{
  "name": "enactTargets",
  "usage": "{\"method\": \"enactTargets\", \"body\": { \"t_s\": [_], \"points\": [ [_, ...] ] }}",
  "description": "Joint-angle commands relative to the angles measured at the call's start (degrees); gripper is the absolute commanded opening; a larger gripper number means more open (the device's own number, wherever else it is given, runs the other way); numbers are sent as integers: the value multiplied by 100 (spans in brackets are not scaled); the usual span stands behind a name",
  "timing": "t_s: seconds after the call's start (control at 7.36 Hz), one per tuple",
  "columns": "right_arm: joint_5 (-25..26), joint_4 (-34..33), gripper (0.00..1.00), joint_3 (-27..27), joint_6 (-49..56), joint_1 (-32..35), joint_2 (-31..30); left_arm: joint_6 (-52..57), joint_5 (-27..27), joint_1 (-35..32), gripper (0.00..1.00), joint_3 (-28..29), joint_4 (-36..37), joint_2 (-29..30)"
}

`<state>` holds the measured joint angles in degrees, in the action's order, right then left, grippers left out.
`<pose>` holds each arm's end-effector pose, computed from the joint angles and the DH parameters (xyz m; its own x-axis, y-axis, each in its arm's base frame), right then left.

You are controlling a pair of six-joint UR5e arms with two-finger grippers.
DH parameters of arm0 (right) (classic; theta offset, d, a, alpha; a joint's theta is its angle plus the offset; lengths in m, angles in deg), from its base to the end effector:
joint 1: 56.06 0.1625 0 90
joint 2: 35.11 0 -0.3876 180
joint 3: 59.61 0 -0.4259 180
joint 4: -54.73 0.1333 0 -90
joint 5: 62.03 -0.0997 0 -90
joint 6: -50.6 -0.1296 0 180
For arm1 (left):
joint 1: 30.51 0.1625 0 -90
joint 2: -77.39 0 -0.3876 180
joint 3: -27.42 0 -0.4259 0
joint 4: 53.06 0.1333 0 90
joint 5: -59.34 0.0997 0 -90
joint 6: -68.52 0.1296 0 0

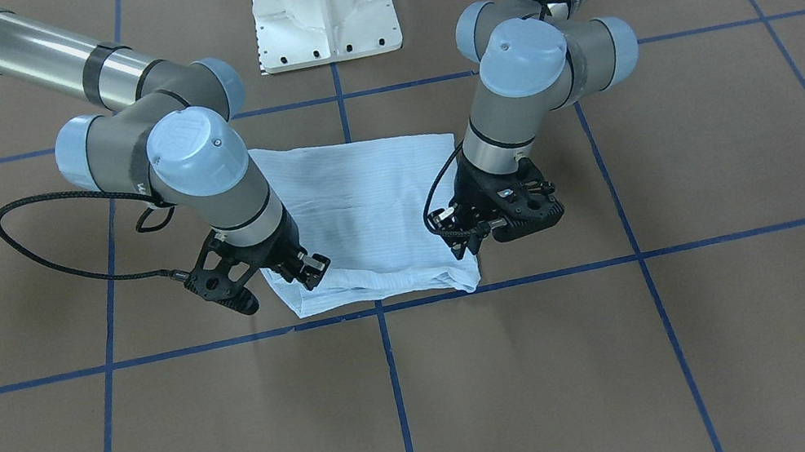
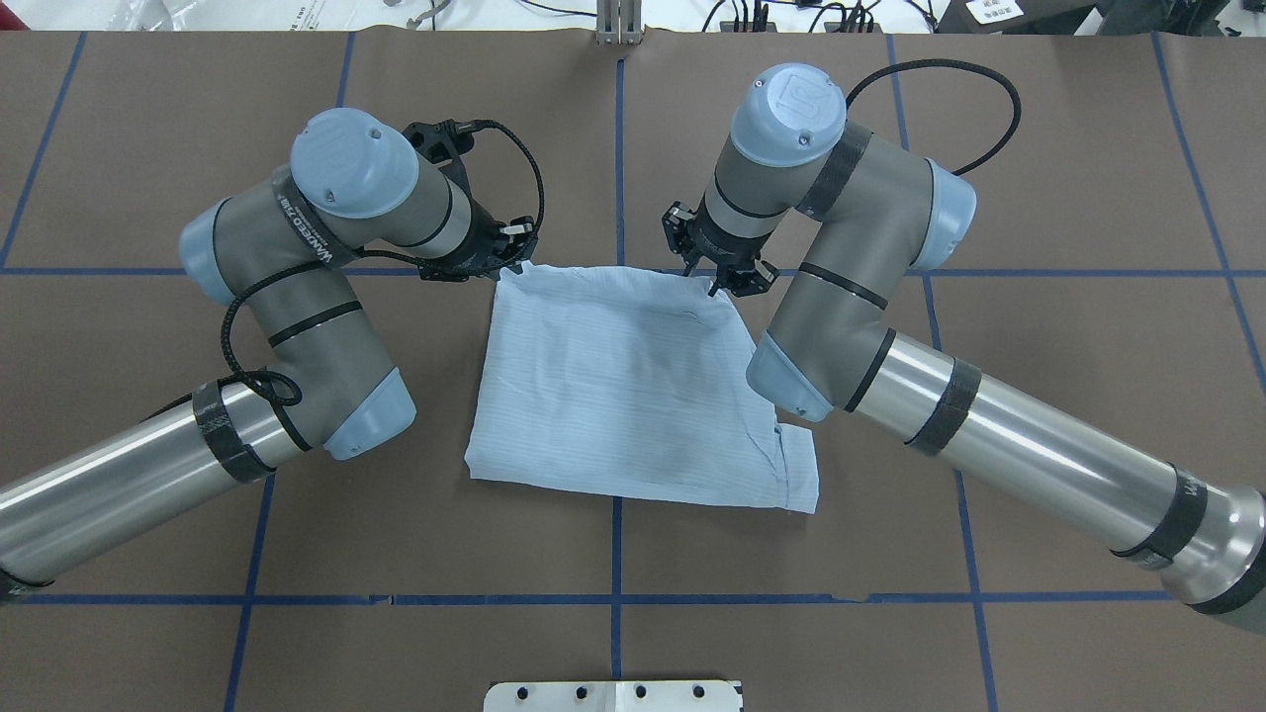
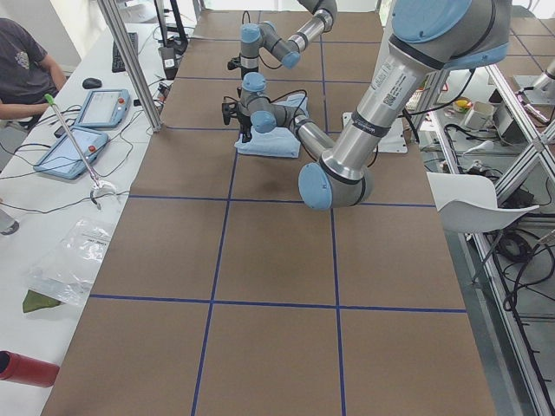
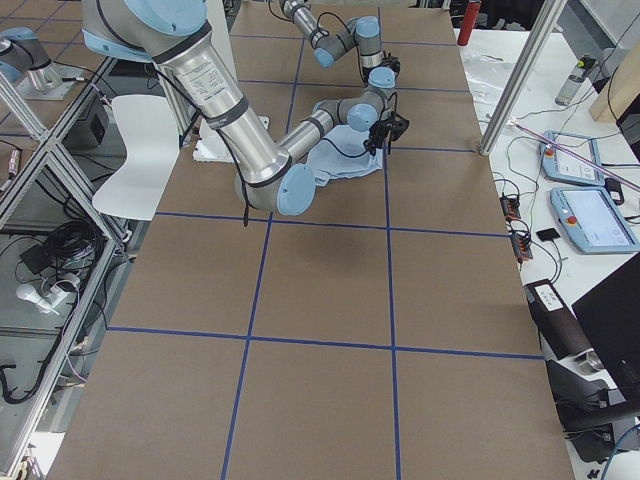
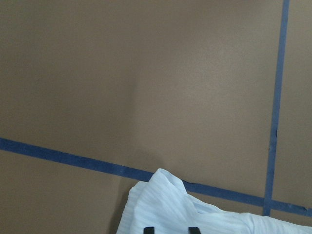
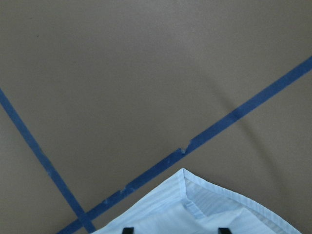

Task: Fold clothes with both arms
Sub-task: 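Open both grippers and raise them away from the folded shirt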

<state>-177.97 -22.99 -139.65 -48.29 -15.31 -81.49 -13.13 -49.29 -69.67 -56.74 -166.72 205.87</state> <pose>-0.5371 -0.5639 0.2164 0.4666 0.5855 0.6630 -0.4261 0.8056 -0.4116 0.5292 -0.5495 0.2214 0.4826 -0.2156 -0.8489 0.3257 0.9439 -0.0546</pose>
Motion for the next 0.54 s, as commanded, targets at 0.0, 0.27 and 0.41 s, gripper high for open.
{"method": "enactTargets", "body": {
  "t_s": [0.0, 0.27, 0.41],
  "points": [
    [-26, 11, 100, -2, 167, 152, 50, -1, 0, -56, 100, -30, 36, -16],
    [-366, -76, 100, -55, 1052, 589, -10, 78, -17, -258, 100, -588, 80, -487],
    [-769, -251, 100, -194, 1761, 1010, -263, 96, -191, -354, 100, -1036, 89, -917]
  ]
}}
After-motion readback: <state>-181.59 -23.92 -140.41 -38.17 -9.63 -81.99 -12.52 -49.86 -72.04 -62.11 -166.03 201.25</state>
